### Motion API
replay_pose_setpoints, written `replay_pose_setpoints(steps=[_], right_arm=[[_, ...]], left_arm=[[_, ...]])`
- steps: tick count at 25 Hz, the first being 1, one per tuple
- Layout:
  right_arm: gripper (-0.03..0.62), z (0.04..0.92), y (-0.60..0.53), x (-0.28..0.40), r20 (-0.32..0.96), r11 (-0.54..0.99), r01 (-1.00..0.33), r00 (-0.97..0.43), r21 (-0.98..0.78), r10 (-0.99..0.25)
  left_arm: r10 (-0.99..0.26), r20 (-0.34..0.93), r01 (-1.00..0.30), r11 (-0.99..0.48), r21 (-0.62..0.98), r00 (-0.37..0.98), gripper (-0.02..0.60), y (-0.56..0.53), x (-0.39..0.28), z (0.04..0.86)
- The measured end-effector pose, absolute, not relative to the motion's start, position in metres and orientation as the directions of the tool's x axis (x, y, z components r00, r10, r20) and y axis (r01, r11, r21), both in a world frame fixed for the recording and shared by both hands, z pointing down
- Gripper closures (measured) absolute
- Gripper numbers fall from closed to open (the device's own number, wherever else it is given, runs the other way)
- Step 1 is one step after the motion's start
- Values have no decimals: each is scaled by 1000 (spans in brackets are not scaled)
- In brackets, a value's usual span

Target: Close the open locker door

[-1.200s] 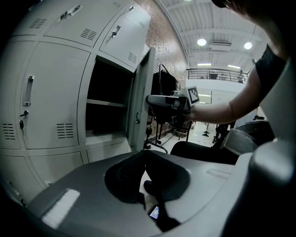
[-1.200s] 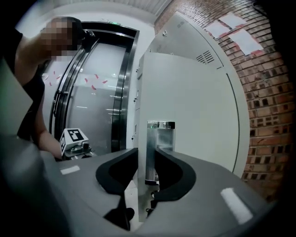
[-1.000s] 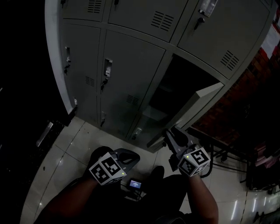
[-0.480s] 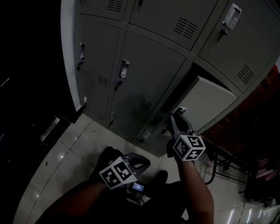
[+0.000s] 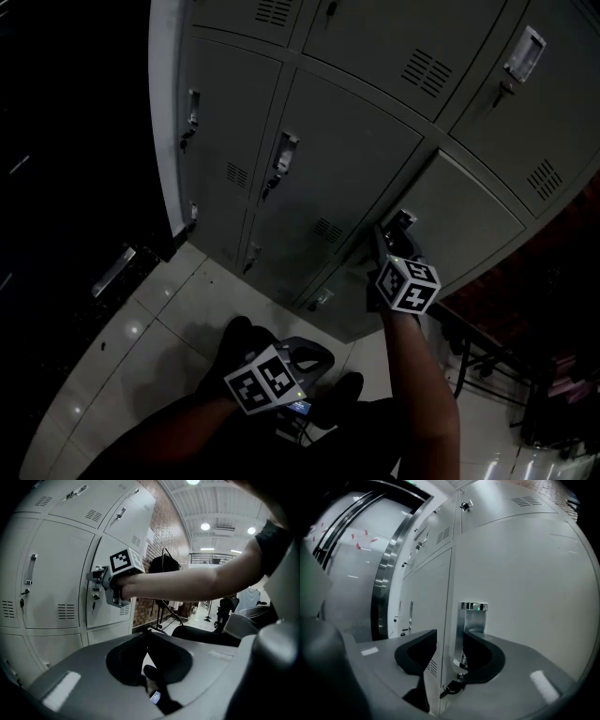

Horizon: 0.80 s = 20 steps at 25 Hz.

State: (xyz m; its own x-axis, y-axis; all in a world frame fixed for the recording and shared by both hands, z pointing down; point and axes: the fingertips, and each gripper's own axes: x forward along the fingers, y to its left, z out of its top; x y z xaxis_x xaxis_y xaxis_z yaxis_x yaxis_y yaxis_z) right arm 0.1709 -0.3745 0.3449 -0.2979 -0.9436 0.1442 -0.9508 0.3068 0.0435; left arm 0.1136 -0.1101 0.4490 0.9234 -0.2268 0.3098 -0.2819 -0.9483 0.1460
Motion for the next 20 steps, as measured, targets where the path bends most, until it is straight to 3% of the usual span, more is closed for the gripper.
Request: replay_pose_setpoints(steps=[20], right_arm=[[399,345,-392,178,117,254,-964,-244,81,-963]], left_arm=[[-226,295,-279,-948,153,929,569,-110,111,447]])
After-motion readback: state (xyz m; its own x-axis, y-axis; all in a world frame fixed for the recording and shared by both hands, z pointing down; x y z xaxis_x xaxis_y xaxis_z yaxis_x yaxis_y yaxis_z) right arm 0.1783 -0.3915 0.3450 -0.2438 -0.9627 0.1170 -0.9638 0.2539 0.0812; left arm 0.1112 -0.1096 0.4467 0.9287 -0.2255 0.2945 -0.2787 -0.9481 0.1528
